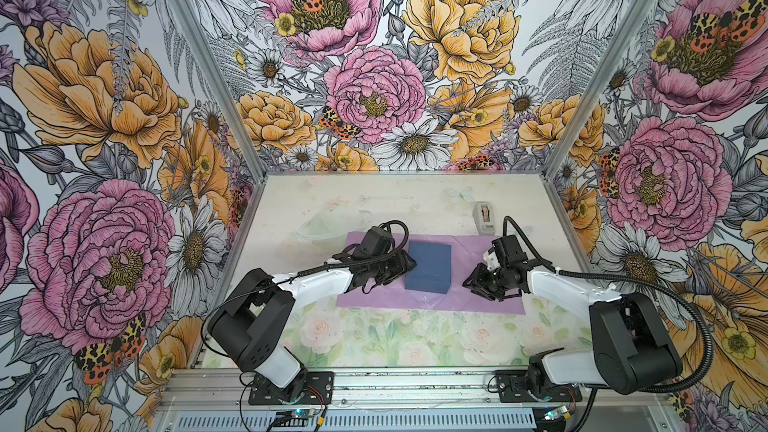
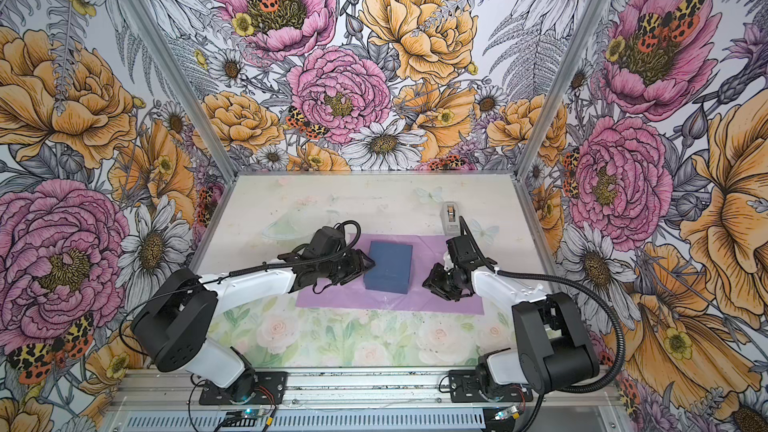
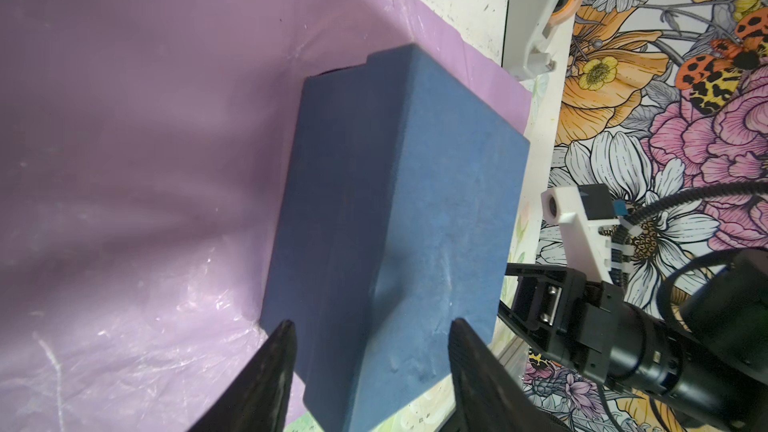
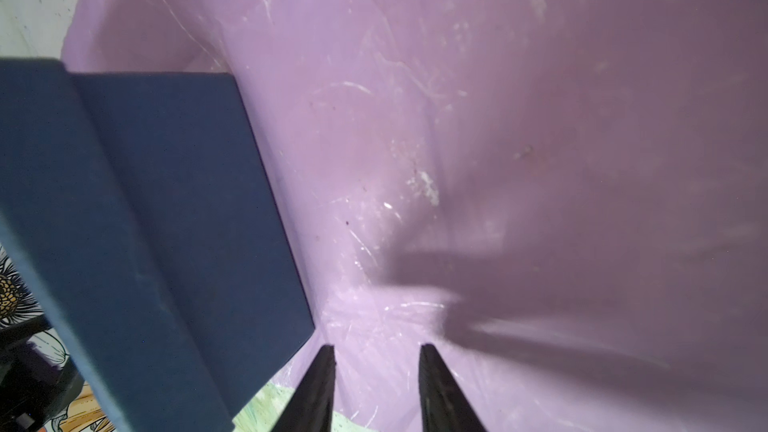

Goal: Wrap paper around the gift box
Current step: 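Open the right gripper and draw it back from the box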

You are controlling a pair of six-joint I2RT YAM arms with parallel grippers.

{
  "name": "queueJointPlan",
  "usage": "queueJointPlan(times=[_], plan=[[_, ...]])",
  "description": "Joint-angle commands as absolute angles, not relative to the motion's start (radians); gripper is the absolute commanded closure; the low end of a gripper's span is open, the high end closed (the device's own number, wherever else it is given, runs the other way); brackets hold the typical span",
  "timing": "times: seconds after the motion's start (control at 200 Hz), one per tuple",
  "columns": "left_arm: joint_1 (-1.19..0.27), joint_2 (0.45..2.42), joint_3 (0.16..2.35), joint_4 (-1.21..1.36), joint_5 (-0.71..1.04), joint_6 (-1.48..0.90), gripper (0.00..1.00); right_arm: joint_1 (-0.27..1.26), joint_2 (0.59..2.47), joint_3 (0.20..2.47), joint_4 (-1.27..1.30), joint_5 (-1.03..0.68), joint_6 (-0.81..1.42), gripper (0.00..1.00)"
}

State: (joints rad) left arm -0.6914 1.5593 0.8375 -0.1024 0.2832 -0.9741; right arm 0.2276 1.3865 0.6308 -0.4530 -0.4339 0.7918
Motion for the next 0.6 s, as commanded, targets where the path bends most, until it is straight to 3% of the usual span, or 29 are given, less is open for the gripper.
queueJointPlan(times=[0.0,0.595], plan=[[-0.706,1.546,0.83,-0.063,0.31,-0.988,0.4,0.222,1.399,0.619,-0.451,-0.407,0.786,0.65],[-0.722,1.569,0.846,-0.049,0.323,-0.988,0.4,0.222,1.391,0.614,-0.452,-0.402,0.778,0.65]])
